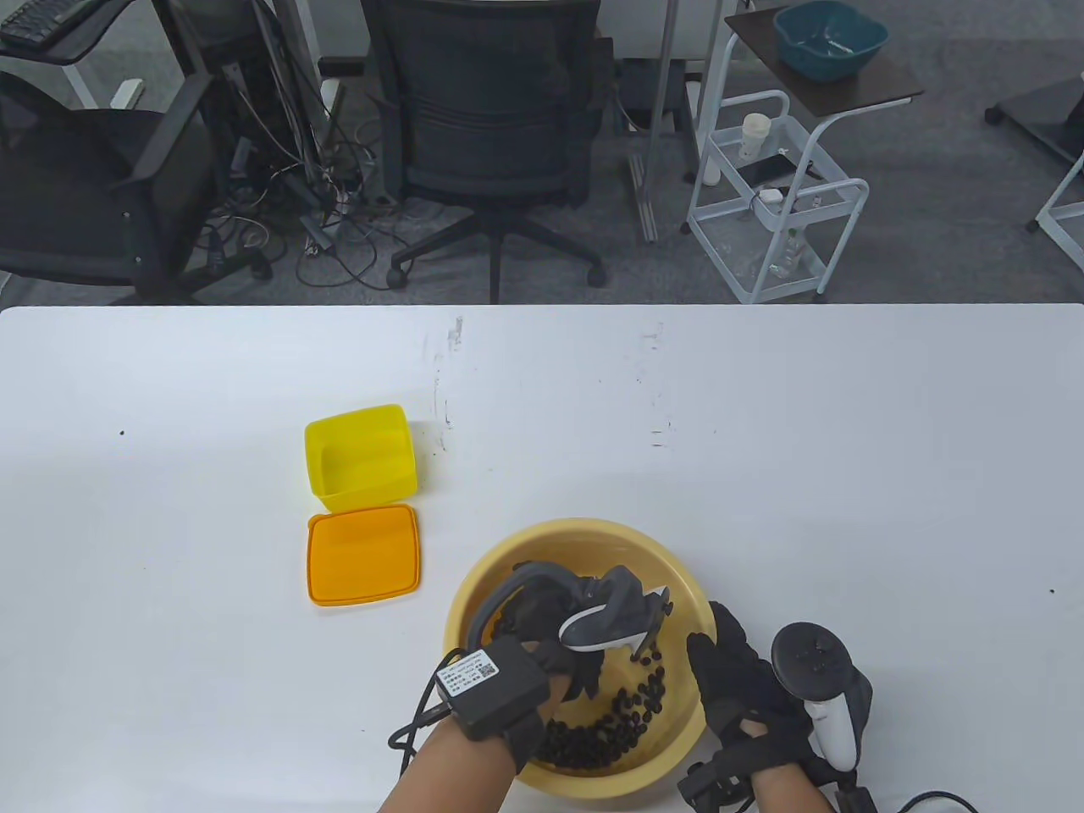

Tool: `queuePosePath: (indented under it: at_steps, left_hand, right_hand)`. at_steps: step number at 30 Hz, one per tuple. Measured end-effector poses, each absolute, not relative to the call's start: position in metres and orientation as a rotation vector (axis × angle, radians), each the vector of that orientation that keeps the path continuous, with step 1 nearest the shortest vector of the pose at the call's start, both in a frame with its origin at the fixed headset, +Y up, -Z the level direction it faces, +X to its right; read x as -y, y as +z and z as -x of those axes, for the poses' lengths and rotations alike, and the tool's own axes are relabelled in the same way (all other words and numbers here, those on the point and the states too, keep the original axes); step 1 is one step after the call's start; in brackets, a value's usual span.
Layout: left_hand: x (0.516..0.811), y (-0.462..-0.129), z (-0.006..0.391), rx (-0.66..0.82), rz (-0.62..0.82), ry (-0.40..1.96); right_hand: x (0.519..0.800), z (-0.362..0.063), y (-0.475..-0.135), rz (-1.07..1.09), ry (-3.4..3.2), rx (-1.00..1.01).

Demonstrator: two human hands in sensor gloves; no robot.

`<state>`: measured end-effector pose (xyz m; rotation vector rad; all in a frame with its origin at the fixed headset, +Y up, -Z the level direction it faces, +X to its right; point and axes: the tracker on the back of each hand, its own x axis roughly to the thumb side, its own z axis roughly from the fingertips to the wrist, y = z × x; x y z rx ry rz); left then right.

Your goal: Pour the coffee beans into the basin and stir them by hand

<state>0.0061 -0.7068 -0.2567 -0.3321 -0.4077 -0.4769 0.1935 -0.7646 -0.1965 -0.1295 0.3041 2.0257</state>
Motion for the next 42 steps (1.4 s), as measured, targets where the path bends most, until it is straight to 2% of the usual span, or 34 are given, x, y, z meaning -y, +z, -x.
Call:
queuePosePath:
  at_steps: [2, 7, 10, 13, 14, 16, 19, 27, 33, 42]
  left_hand:
    - [0.693, -0.252, -0.003, 0.411, 0.295, -0.438]
    - [0.648, -0.237, 0.021, 0.357, 0.086, -0.437]
    - [0.626, -0.228, 0.055, 0.302, 0.017, -0.347]
    - [0.618, -0.220, 0.089, 0.306, -0.029, -0.214]
    - [0.620, -0.217, 0.102, 0.353, -0.054, -0.164]
    - [0.625, -0.210, 0.121, 0.338, -0.119, -0.137]
    - [0.642, -0.199, 0.141, 0.360, -0.166, -0.100]
    - [0.686, -0.197, 0.183, 0.383, -0.159, 0.011]
    - [0.702, -0.196, 0.197, 0.411, -0.138, 0.066]
    - [0.703, -0.186, 0.198, 0.436, -0.139, 0.023]
  right_hand:
    - [0.765, -0.193, -0.196, 0.131, 2.028, -0.302]
    - [0.764, -0.195, -0.195, 0.112, 2.034, -0.327]
    - [0.761, -0.198, -0.192, 0.087, 2.063, -0.336]
    - [0.749, -0.200, -0.186, 0.095, 2.160, -0.222]
    - [0.739, -0.201, -0.180, 0.104, 2.238, -0.109]
    - [0.728, -0.201, -0.174, 0.076, 2.317, 0.015]
    - [0.718, -0.196, -0.166, 0.020, 2.430, 0.133]
    - [0.705, -0.190, -0.155, -0.086, 2.643, 0.379]
    - [0.688, -0.169, -0.165, -0.188, 2.786, 0.360]
    - [0.678, -0.136, -0.186, -0.379, 2.961, 0.284]
